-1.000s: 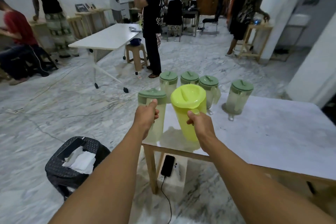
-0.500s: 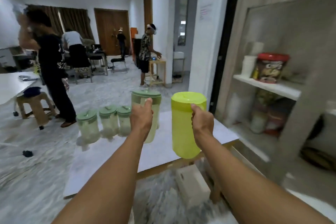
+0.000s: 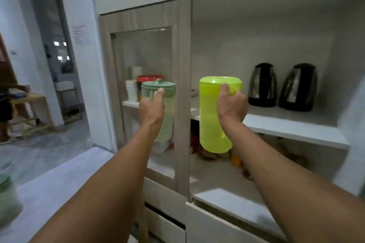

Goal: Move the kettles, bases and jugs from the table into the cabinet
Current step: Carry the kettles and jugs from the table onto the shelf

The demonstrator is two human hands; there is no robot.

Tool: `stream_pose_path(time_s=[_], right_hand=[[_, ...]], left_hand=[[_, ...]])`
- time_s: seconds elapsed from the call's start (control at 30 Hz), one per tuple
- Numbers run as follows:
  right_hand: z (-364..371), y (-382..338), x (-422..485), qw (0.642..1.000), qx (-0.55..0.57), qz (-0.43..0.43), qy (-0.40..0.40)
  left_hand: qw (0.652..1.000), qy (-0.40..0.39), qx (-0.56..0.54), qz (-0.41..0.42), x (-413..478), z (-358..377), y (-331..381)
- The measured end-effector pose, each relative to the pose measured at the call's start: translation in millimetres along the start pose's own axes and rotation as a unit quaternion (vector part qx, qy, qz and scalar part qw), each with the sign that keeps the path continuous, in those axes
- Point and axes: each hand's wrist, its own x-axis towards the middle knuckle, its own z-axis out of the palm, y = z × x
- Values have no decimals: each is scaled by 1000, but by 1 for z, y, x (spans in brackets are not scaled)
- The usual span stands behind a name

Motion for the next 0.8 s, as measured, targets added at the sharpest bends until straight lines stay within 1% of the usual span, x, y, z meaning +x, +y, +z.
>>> stream_pose_path(time_s=[0.17,0.23,0.3,0.43,0.57,0.7,0.8], right_hand=[[-40,30,95,996,-7,-12,85],[-45,42,122,995,-18,-15,102],[-44,56,145,994,-23,-16,108],[-26,83,188,993,-11,-21,117],[5,99,231,994,-10,-31,109],[50,119,277,994,-20,-37,100],[87,134,312,996,-6,-20,85]], left_hand=[[995,-89,-36,17,3,131,13],[992,-115,-46,18,7,173,12],[990,-125,-57,11,15,207,4],[991,-119,-55,-13,37,259,-21],[994,-100,-33,-11,75,298,-50],[995,-97,5,-7,125,336,-78],[994,-103,38,-13,172,367,-89]])
